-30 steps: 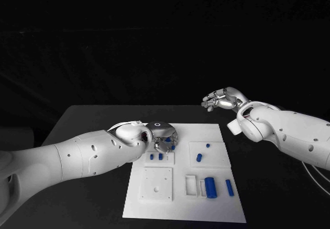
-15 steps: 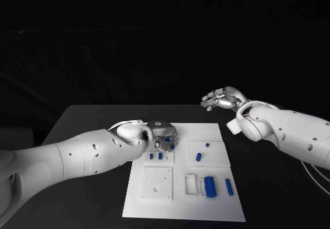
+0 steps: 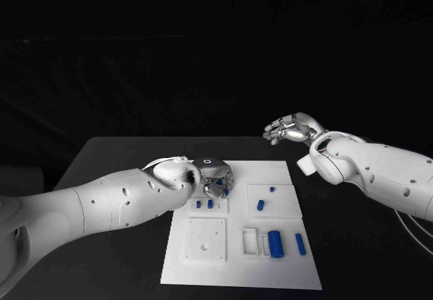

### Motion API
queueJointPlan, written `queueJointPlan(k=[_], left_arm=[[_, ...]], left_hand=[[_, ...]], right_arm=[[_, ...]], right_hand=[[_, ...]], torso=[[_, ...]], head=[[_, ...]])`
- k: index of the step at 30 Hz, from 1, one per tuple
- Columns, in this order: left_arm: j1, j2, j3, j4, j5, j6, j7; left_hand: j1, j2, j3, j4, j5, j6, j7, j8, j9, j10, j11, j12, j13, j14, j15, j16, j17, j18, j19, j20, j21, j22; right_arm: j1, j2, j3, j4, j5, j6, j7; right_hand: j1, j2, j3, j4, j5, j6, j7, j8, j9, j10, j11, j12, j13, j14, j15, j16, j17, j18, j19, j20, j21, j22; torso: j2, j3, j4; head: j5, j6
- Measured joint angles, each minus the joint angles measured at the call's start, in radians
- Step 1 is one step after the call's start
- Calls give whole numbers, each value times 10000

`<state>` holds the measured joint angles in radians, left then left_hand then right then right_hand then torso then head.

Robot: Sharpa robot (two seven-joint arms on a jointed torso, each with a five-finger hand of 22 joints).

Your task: Assemble the parts on the task board

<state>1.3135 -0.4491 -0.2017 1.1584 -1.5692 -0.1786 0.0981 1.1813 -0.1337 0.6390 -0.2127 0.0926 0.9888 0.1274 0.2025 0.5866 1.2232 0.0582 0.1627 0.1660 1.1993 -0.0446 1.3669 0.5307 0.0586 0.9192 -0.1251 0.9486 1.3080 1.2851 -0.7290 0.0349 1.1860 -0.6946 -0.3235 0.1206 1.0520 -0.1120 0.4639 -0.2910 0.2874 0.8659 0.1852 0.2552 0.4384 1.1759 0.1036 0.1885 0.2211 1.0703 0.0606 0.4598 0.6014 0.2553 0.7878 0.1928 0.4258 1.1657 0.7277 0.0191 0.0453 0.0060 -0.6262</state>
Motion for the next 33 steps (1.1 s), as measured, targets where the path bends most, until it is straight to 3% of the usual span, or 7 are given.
queueJointPlan(k=[1,18,33], left_arm=[[-3,0,-2,0,-4,7,-4],[-28,-85,-6,49,-107,-43,-29],[-150,-464,-43,340,-4,-775,-90]], left_hand=[[0,0,0,-1,0,26,-25,38,-9,114,58,37,57,16,-16,0,0,2,18,-18,0,0],[0,449,-32,-61,12,530,-203,329,-28,615,-188,217,239,267,-233,40,-2,8,174,-69,71,-2],[25,474,-8,-143,71,615,-261,382,-62,657,-224,221,267,376,-305,78,-4,10,356,-109,116,-4]], right_arm=[[0,3,0,-1,0,0,0],[0,8,1,-3,2,0,4],[0,7,0,-18,2,0,9]], right_hand=[[0,0,0,0,0,0,0,0,0,0,0,0,0,0,0,0,0,-1,0,0,0,0],[0,0,0,0,-6,0,0,0,1,0,0,0,-7,0,0,0,8,-1,-1,-1,-40,8],[0,0,0,0,-7,0,0,42,2,0,0,0,-6,-1,-1,0,15,0,-1,-1,-40,7]], torso=[[0,0,0],[-5,4,-1],[-10,3,-2]], head=[[0,-1],[12,-18],[45,68]])
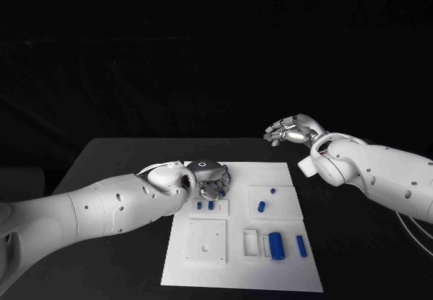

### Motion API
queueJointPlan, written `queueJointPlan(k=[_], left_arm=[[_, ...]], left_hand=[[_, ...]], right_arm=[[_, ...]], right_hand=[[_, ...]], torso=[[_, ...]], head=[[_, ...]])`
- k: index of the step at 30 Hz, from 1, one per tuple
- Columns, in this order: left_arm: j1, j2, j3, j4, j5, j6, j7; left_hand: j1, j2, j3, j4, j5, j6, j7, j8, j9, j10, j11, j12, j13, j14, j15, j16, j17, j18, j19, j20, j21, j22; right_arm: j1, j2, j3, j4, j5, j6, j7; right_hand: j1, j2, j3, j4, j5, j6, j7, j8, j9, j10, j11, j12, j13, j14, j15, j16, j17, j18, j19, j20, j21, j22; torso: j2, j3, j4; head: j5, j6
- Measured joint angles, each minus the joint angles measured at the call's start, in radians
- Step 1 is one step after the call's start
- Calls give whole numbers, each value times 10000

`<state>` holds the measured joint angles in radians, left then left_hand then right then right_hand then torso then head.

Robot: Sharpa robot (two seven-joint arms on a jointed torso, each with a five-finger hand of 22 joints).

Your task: Assemble the parts on the task board

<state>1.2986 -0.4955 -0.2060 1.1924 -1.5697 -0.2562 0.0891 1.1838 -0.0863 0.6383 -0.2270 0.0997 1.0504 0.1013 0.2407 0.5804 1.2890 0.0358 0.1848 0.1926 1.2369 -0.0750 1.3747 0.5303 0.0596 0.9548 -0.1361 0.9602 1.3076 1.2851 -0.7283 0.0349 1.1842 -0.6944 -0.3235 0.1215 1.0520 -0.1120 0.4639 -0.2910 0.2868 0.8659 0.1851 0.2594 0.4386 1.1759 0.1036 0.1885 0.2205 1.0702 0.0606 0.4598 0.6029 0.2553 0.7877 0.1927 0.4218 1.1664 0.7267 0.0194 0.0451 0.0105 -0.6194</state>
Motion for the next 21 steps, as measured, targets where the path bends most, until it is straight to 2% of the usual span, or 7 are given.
queueJointPlan(k=[2,6,10,12,21], left_arm=[[-16,-87,12,108,75,-127,-3],[-26,-311,101,396,296,-310,-4],[-24,-603,356,735,541,-380,-10],[-21,-753,407,906,620,-398,-14],[-23,-1422,443,1497,832,-409,-90]], left_hand=[[2,-2,0,-1,0,0,0,2,0,63,-3,0,20,18,-13,9,0,0,18,-16,0,0],[-2,2,-12,-12,97,0,0,3,0,64,-2,0,43,70,-37,39,-1,-1,71,-67,39,-1],[-14,13,-13,-12,98,0,0,2,-4,64,-2,0,45,70,-36,39,-1,-1,72,-67,39,-1],[-26,24,-13,-13,98,0,1,2,-4,64,-2,0,45,70,-36,39,-1,-1,72,-67,39,-1],[-32,28,10,-37,96,-1,2,-16,-23,98,-36,-38,43,71,-35,39,-2,-1,87,-50,39,-2]], right_arm=[[0,-5,0,-5,0,0,0],[0,-6,-2,-9,0,0,1],[0,-18,-2,-6,1,0,2],[0,-36,-2,-1,1,0,2],[0,-81,1,7,1,0,2]], right_hand=[[0,0,0,0,0,0,0,0,-1,0,0,-9,0,0,0,0,0,-1,0,0,0,0],[0,0,0,0,0,0,0,0,-9,0,0,-38,1,0,0,0,-1,0,0,0,0,0],[0,0,0,0,0,0,0,0,-9,0,0,-38,1,0,0,0,-1,0,0,0,0,2],[0,0,0,0,0,0,0,0,-9,0,0,-38,1,0,0,0,-1,0,0,0,0,9],[0,0,0,0,0,0,0,0,-8,37,-37,-38,2,0,0,0,7,0,0,0,0,9]], torso=[[0,0,1],[0,0,0],[0,1,1],[0,2,1],[-3,2,12]], head=[[6,11],[21,34],[35,47],[36,49],[32,49]])
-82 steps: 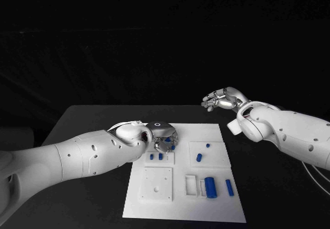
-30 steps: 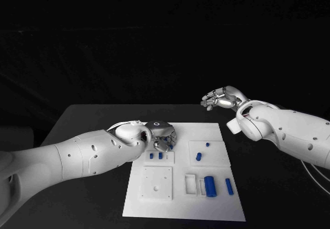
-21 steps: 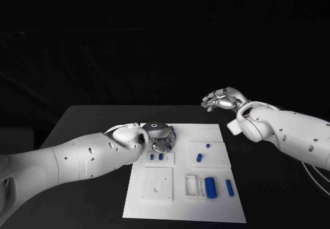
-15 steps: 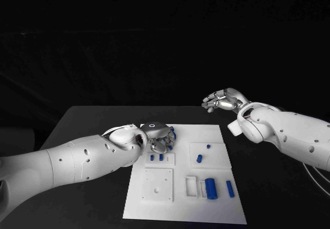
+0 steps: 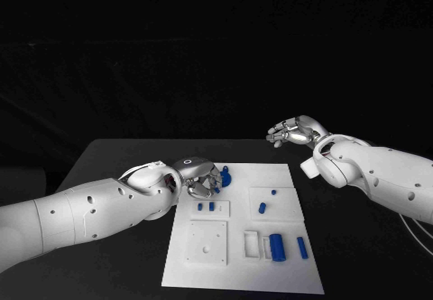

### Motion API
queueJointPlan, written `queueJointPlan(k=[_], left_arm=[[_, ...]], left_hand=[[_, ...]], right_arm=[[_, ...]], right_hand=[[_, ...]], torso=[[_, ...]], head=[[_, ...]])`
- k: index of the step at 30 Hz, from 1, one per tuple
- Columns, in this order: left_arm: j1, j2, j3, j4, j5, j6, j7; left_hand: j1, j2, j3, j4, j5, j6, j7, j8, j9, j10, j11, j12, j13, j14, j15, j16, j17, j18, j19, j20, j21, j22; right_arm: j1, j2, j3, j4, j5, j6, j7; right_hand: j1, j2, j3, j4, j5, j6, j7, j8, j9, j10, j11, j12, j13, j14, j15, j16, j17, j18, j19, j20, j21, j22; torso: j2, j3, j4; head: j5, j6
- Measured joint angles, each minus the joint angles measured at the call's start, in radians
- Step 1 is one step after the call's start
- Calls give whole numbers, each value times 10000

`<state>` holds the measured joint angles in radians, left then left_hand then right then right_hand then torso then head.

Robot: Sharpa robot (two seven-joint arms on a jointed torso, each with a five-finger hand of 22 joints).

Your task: Assemble the parts on the task board

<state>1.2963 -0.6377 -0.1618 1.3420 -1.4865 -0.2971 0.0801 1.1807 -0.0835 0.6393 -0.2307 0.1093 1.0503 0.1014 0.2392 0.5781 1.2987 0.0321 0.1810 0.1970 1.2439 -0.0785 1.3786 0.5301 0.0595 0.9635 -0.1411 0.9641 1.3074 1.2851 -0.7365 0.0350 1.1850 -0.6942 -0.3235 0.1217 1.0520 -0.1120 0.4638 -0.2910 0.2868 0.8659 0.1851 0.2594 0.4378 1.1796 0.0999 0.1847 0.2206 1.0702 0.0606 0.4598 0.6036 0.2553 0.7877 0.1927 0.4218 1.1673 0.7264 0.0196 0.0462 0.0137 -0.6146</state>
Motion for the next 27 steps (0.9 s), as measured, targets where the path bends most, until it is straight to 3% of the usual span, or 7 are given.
queueJointPlan(k=[14,27], left_arm=[[-2,-425,-4,5,50,127,-176],[-2,-451,-6,-182,29,365,-287]], left_hand=[[1,-4,-14,-13,-18,34,-34,40,0,0,0,0,12,3,4,0,-1,0,0,3,0,-1],[-8,-24,-5,-51,-21,33,-33,38,-3,-1,-1,0,24,15,18,0,-2,0,1,6,0,7]], right_arm=[[0,-12,-1,2,0,0,0],[0,-5,0,0,1,1,-1]], right_hand=[[0,0,0,0,0,0,0,0,-9,0,0,0,-9,0,0,-34,9,0,0,0,0,-1],[0,0,0,0,0,0,0,0,-8,0,0,0,-8,0,0,-37,17,0,0,0,0,8]], torso=[[7,-14,0],[9,-11,-6]], head=[[-8,-7],[17,-10]])
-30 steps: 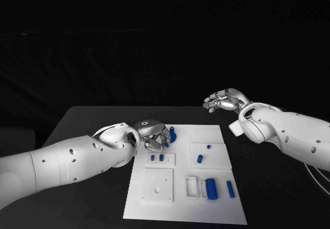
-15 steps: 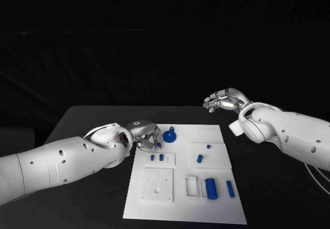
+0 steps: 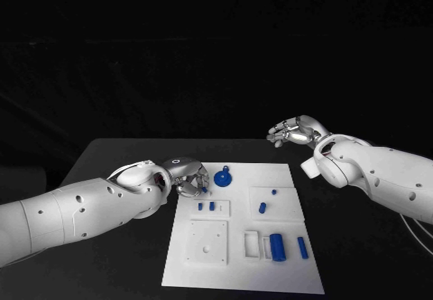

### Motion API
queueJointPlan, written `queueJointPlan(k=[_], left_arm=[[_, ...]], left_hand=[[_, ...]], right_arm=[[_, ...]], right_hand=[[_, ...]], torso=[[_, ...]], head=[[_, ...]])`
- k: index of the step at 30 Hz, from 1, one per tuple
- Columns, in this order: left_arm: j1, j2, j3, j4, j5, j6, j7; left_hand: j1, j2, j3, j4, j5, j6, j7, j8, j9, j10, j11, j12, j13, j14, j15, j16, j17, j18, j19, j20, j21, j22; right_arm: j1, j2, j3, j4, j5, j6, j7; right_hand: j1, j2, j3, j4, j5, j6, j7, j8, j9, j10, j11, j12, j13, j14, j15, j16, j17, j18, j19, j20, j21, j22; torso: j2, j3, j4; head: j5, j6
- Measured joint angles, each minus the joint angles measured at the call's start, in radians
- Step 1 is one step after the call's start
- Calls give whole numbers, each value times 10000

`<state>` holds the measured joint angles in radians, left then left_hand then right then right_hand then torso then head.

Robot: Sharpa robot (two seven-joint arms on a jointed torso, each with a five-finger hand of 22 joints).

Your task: Assemble the parts on the task board

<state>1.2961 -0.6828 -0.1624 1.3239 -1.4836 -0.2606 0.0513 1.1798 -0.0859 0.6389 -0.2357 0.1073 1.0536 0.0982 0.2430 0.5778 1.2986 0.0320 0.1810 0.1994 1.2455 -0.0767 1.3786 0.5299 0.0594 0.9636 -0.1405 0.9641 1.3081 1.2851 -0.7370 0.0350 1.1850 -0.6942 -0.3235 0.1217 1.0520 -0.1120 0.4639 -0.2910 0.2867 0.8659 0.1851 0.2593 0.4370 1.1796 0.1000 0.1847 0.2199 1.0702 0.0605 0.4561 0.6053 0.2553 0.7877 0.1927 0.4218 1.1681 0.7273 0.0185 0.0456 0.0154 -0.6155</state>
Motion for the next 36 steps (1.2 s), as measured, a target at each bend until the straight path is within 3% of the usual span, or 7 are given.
queueJointPlan(k=[10,36], left_arm=[[-6,104,-3,-49,-2,111,-27],[-33,314,-14,-196,-3,252,-33]], left_hand=[[-12,-14,9,9,-1,-1,1,-30,-15,-1,0,0,-1,1,1,0,0,1,14,16,0,-1],[-37,-67,21,21,-2,-16,17,1,-36,-2,-2,-38,7,3,4,0,-1,0,57,-15,0,-4]], right_arm=[[0,6,0,5,0,0,0],[0,12,0,2,1,1,1]], right_hand=[[0,0,0,0,0,0,0,0,-9,0,0,0,1,0,0,0,-1,0,0,0,0,-1],[0,0,0,0,0,0,0,0,-17,36,36,-39,-7,0,0,0,18,-1,0,0,-38,6]], torso=[[2,12,-10],[0,5,-7]], head=[[3,-22],[-29,-64]])
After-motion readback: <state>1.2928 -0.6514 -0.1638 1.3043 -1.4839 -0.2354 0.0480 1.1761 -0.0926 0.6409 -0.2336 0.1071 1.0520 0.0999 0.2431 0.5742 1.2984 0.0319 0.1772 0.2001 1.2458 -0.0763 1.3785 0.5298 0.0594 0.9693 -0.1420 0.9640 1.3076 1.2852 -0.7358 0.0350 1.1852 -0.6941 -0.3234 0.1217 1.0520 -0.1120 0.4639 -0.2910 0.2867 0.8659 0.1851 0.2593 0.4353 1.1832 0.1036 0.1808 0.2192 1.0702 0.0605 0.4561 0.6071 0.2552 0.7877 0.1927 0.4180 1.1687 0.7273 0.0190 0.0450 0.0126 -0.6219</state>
